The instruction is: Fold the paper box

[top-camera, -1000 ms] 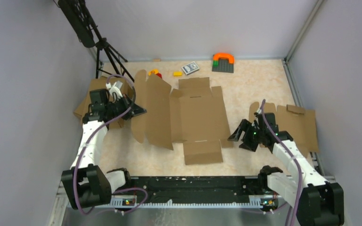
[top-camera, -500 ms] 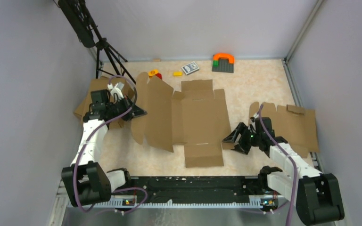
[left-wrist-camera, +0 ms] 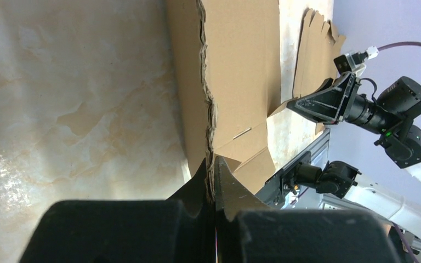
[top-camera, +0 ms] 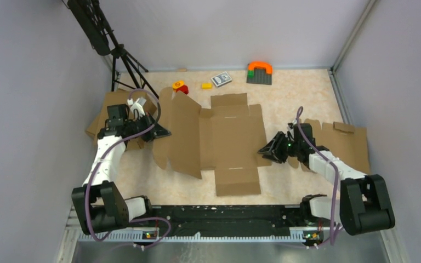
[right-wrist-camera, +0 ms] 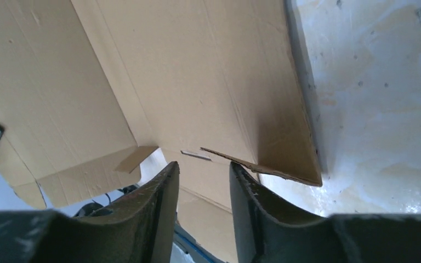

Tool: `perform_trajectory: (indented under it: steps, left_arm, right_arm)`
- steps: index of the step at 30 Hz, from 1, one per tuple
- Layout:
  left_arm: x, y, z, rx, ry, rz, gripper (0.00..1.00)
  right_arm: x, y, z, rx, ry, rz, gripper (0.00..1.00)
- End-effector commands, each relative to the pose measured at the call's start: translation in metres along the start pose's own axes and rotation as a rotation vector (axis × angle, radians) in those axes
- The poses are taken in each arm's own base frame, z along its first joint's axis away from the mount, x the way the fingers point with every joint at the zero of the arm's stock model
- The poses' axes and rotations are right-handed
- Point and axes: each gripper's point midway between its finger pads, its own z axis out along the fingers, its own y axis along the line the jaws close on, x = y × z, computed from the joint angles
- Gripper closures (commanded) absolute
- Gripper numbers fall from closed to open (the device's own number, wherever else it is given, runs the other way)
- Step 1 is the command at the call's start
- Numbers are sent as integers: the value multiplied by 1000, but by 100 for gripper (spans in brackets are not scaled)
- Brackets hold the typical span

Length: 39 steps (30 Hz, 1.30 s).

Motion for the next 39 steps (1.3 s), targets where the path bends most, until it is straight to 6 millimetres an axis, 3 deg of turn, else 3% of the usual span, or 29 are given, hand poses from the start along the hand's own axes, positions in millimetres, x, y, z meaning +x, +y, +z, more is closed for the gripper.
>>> perform_trajectory:
  steps: [1, 4, 6, 9, 13, 17, 26, 27, 29, 30, 32, 34, 39]
  left_arm:
    - [-8, -11, -4, 34, -4, 50, 100]
    - [-8, -8, -3, 25, -2, 48, 100]
    - [-8, -7, -3, 19, 1, 46, 100]
    - [-9, -3, -2, -1, 4, 45, 95]
    - [-11, 7, -8, -92, -6, 58, 73]
    - [-13, 5, -18, -175, -40, 110, 54]
    - [-10, -33, -29, -354, -89, 302, 33]
    - [-13, -39, -34, -386, -113, 329, 29]
    - [-25, -47, -54, -483, -192, 367, 9]
    - [-31, -49, -64, -529, -226, 379, 7]
    - [-39, -56, -80, -578, -277, 404, 6]
    - [-39, -71, -82, -539, -286, 430, 12]
    - [0, -128, -32, -206, -186, 481, 41]
  right_arm:
    - [-20, 11, 7, 0, -39, -80, 68]
    - [-18, -8, 16, 58, -23, -85, 90]
    - [-14, -21, 21, 89, -12, -78, 100]
    - [-8, -41, 29, 139, 8, -66, 100]
    - [0, -61, 35, 184, 27, -50, 100]
    - [2, -61, 34, 175, 25, -50, 100]
    - [3, -56, 24, 178, 28, -78, 100]
    - [4, -56, 23, 176, 30, -81, 100]
    - [5, -55, 23, 173, 33, -81, 100]
    - [5, -55, 22, 173, 33, -81, 100]
    - [5, -55, 22, 175, 32, -82, 100]
    - [6, -55, 21, 174, 35, -78, 100]
    - [19, -53, 23, 153, 57, -59, 100]
